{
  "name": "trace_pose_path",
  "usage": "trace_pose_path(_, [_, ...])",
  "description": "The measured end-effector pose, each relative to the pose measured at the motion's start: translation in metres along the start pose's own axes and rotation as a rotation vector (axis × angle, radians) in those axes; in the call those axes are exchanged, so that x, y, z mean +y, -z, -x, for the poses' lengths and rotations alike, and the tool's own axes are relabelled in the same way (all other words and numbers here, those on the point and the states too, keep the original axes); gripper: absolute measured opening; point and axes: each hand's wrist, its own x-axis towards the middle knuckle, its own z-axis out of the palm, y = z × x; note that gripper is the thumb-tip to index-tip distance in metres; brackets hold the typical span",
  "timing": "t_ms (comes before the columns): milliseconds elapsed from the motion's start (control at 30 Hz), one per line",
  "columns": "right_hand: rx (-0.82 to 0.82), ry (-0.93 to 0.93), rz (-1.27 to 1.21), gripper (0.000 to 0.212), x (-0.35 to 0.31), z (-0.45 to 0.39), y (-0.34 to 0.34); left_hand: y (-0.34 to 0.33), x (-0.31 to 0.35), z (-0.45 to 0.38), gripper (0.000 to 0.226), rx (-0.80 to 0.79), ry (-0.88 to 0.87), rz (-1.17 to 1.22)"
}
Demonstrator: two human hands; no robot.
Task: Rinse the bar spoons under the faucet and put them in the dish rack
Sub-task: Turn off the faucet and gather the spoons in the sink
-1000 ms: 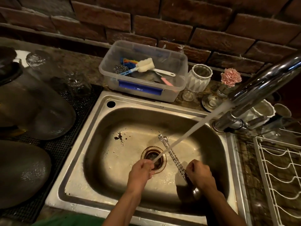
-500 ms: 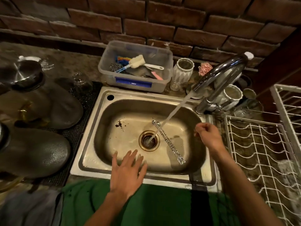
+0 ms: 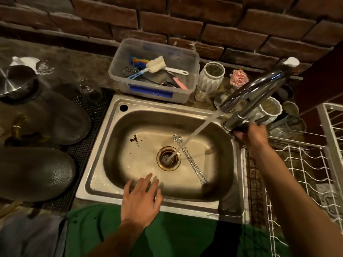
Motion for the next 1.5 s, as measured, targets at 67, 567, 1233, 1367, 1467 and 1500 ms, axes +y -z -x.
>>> trace_pose_path(67, [0.060, 0.056, 0.021, 0.035, 0.007, -0.011, -0.004, -0.001, -0.001, 0.000, 0.044, 0.011, -0.006, 0.003])
trace_pose_path(567, [0.315, 0.287, 0.085, 0.044, 0.040, -0.035, -0.007, -0.004, -0.001, -0.002, 0.038, 0.023, -0.015, -0.014])
trace_pose_path(1233, [-0.100, 0.531, 0.764, 0.028, 0.082, 0.051, -0.002, 0.007, 0.003, 0.003, 0.043, 0.066, 0.032, -0.006])
trace_pose_path(1367, [-0.495, 0.342, 1.119, 0.025, 0.111, 0.042, -0.022, 0.006, 0.004, 0.003, 0.042, 0.088, 0.031, -0.004])
trace_pose_path(1467, [-0.650, 0.308, 1.356, 0.021, 0.131, 0.031, -0.035, 0.003, 0.003, 0.002, 0.041, 0.111, 0.033, 0.009])
trace_pose_path(1500, [-0.651, 0.291, 1.398, 0.019, 0.138, 0.026, -0.038, 0.002, 0.002, 0.002, 0.040, 0.120, 0.033, 0.014])
